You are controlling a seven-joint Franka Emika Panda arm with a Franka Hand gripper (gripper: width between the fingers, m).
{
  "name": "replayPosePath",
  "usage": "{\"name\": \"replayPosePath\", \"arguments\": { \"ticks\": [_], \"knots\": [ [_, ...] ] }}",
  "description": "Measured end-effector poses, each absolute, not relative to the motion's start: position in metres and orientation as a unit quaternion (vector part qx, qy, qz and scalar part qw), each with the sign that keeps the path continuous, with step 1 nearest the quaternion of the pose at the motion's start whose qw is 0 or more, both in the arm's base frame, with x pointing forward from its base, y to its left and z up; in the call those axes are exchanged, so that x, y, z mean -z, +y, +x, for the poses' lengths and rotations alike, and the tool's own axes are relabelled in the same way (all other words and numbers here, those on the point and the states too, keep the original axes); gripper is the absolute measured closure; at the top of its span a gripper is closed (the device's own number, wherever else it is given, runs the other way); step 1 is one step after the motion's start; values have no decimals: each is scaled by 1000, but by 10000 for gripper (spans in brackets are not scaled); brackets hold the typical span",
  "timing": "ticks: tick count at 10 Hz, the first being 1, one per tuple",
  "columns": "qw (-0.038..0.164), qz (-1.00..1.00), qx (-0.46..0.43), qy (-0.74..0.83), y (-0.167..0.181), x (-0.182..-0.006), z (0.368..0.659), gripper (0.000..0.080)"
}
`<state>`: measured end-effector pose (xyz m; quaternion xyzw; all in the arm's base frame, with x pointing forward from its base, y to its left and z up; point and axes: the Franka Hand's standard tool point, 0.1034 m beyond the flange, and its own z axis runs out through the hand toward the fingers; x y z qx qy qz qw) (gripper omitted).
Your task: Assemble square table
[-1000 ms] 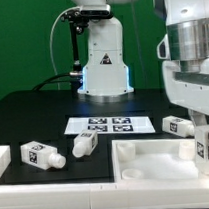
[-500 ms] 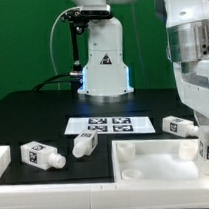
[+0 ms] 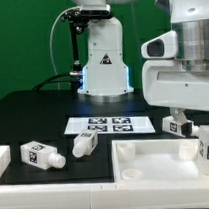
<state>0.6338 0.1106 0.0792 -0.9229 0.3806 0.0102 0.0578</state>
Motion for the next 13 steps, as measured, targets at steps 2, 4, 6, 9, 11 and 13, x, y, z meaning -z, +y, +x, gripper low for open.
{"name": "replayPosePath", "arguments": {
  "ticks": [2,4,6,9,11,13],
  "knots": [
    [37,-968,16,247,109,-79,639,150],
    [27,-993,55,106,112,-74,645,150],
    [28,-991,55,121,112,-74,645,237],
    [34,-967,50,248,109,-74,645,514],
    [35,-942,49,329,108,-73,644,514],
    [49,-870,35,489,104,-72,643,514]
  ]
}}
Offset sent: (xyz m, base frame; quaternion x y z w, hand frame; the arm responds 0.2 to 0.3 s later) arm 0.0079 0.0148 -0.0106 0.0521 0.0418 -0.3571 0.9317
